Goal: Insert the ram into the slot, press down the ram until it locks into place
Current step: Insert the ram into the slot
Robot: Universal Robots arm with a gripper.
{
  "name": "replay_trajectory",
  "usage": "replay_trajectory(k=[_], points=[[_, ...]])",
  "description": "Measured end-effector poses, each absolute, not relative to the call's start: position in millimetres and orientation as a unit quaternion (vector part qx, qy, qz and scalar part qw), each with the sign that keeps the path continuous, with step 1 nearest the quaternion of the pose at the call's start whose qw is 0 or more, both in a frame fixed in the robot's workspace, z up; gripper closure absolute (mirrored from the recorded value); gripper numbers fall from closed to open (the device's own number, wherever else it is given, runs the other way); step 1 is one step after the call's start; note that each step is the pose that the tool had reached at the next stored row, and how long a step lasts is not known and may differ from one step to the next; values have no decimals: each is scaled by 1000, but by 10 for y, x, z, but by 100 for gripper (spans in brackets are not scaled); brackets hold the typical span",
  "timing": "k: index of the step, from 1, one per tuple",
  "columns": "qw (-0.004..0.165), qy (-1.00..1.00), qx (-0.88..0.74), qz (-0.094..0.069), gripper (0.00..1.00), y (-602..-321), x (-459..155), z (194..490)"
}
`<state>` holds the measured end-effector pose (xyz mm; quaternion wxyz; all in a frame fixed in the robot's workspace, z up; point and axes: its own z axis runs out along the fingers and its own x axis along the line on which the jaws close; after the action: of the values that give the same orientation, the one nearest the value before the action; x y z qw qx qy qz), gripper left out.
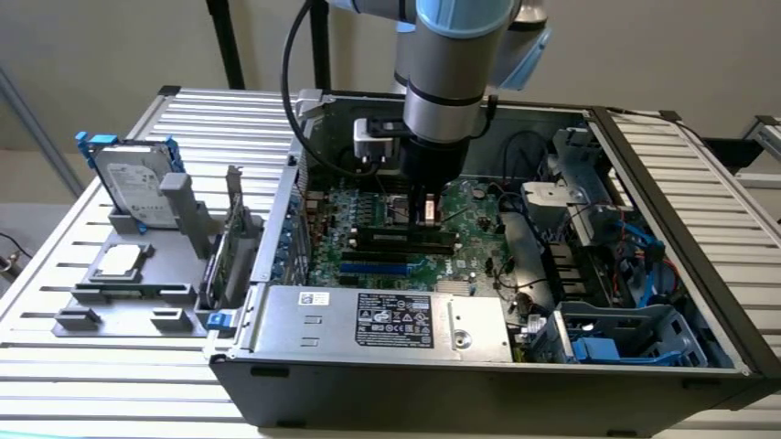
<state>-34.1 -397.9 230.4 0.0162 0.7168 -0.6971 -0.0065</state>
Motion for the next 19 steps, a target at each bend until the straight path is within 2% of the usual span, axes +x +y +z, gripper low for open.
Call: replay_trajectory(k=[19], points=[[17,-697,717,-5,87,-3964,-341,2264]])
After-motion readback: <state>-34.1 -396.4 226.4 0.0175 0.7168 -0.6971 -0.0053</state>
